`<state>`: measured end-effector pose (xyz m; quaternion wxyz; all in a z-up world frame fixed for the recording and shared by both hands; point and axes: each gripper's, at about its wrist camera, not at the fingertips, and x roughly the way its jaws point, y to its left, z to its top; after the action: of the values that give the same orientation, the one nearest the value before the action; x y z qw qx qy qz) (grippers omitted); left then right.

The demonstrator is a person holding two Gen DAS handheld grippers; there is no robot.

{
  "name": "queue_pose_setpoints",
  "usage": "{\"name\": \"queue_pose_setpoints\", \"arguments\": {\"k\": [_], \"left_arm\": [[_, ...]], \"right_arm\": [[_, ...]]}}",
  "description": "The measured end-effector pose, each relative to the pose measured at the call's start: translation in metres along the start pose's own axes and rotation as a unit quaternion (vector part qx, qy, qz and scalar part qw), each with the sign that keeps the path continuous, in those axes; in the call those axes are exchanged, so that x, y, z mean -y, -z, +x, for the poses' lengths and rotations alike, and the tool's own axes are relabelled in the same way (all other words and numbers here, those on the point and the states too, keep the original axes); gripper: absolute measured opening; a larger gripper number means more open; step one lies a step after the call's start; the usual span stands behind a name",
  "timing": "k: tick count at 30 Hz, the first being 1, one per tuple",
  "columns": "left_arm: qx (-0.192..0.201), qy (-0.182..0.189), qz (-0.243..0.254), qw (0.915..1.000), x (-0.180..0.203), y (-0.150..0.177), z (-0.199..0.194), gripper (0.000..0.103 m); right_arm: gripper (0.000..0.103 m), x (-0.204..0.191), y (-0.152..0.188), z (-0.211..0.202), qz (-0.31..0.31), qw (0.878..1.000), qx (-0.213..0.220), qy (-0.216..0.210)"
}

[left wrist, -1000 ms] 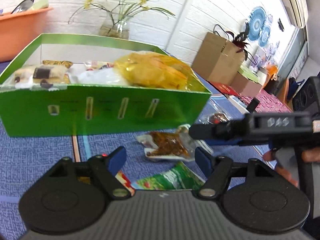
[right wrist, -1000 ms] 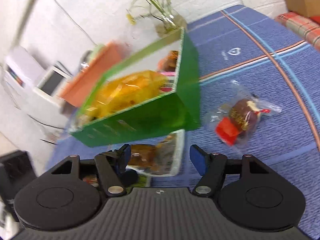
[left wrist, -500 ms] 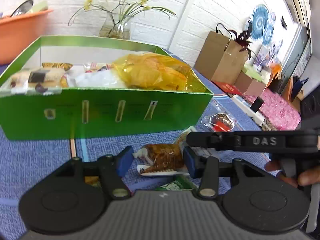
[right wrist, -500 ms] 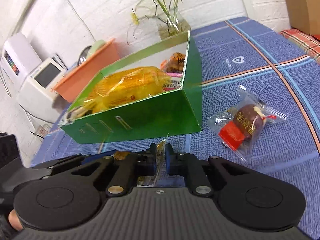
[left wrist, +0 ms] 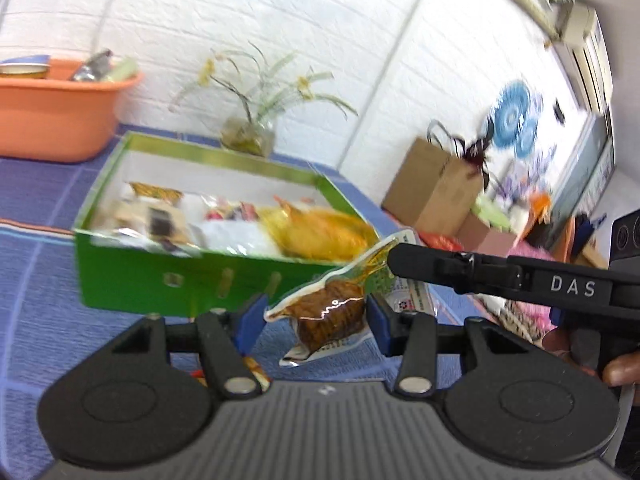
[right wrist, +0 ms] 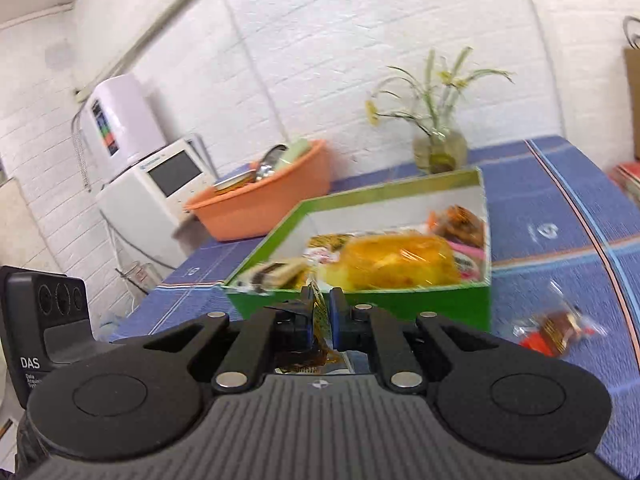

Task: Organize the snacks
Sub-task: 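Lower the brown packet into the green box and open the right gripper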

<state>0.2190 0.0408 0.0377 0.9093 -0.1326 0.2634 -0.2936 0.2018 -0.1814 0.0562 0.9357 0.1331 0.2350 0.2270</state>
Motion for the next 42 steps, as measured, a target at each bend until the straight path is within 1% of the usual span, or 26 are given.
{"name": "queue_pose_setpoints", "arguments": {"k": [4, 8, 12, 14, 17, 20, 22, 23, 24, 26, 27, 29, 31, 33, 34, 36, 38, 40, 42], "left_arm": [[0.028, -0.014, -0.003, 0.9995, -0.010, -0.007, -0.021, 0.046], [0.046, -0.032, -0.011, 0.9983, -0.023, -0.025, -0.026, 0.046], [0.060, -0.058, 0.011, 0.9964, -0.030, -0.058, -0.009, 0.046], [0.064, -0.073, 0.022, 0.9950, -0.031, -0.072, 0.003, 0.046], [0.067, -0.096, 0.035, 0.9925, -0.039, -0.084, 0.020, 0.046], [0.050, -0.107, 0.024, 0.9927, -0.052, -0.084, 0.039, 0.046], [0.043, -0.116, 0.026, 0.9920, -0.058, -0.080, 0.047, 0.048], [0.042, -0.123, 0.030, 0.9911, -0.059, -0.077, 0.048, 0.048], [0.043, -0.130, 0.035, 0.9899, -0.059, -0.076, 0.048, 0.048], [0.065, -0.147, 0.050, 0.9857, -0.057, -0.073, 0.039, 0.053], [0.075, -0.156, 0.059, 0.9831, -0.053, -0.073, 0.033, 0.058], [0.088, -0.165, 0.077, 0.9792, -0.045, -0.072, 0.022, 0.059], [0.101, -0.161, 0.091, 0.9774, -0.034, -0.069, 0.009, 0.065], [0.110, -0.146, 0.104, 0.9776, -0.019, -0.062, -0.003, 0.068], [0.111, -0.135, 0.112, 0.9781, -0.011, -0.057, -0.008, 0.076], [0.107, -0.108, 0.134, 0.9792, 0.007, -0.047, -0.015, 0.077], [0.092, -0.074, 0.157, 0.9804, 0.025, -0.037, -0.017, 0.077], [0.075, -0.038, 0.160, 0.9835, 0.040, -0.029, -0.016, 0.077], [0.056, -0.002, 0.150, 0.9870, 0.056, -0.022, -0.008, 0.078]], "right_arm": [[0.016, -0.018, -0.009, 0.010, -0.023, 1.000, 0.007, -0.020], [0.016, -0.025, -0.021, 0.028, -0.025, 0.999, 0.020, -0.035], [0.016, -0.026, -0.035, 0.050, -0.054, 0.997, 0.055, -0.022], [0.017, -0.020, -0.042, 0.062, -0.053, 0.996, 0.066, -0.018], [0.017, -0.006, -0.044, 0.081, -0.031, 0.997, 0.061, -0.022], [0.017, 0.006, -0.039, 0.099, -0.014, 0.998, 0.048, -0.023], [0.029, 0.010, -0.036, 0.106, -0.002, 0.999, 0.041, -0.022], [0.043, 0.012, -0.035, 0.106, 0.008, 0.999, 0.044, -0.020], [0.067, 0.014, -0.033, 0.102, 0.018, 0.998, 0.052, -0.023], [0.103, 0.016, -0.032, 0.089, 0.025, 0.997, 0.074, -0.023], [0.103, 0.017, -0.033, 0.080, 0.023, 0.996, 0.090, -0.017], [0.103, 0.017, -0.034, 0.062, 0.014, 0.994, 0.110, -0.011], [0.103, 0.022, -0.035, 0.039, 0.015, 0.992, 0.129, -0.005], [0.103, 0.031, -0.033, 0.013, 0.028, 0.990, 0.138, -0.007], [0.103, 0.037, -0.032, 0.001, 0.037, 0.989, 0.139, -0.009], [0.103, 0.053, -0.027, -0.024, 0.061, 0.989, 0.133, -0.010], [0.103, 0.071, -0.023, -0.044, 0.087, 0.989, 0.121, -0.004], [0.103, 0.091, -0.017, -0.059, 0.118, 0.987, 0.109, 0.003], [0.103, 0.107, -0.009, -0.067, 0.135, 0.985, 0.103, 0.021]]}}
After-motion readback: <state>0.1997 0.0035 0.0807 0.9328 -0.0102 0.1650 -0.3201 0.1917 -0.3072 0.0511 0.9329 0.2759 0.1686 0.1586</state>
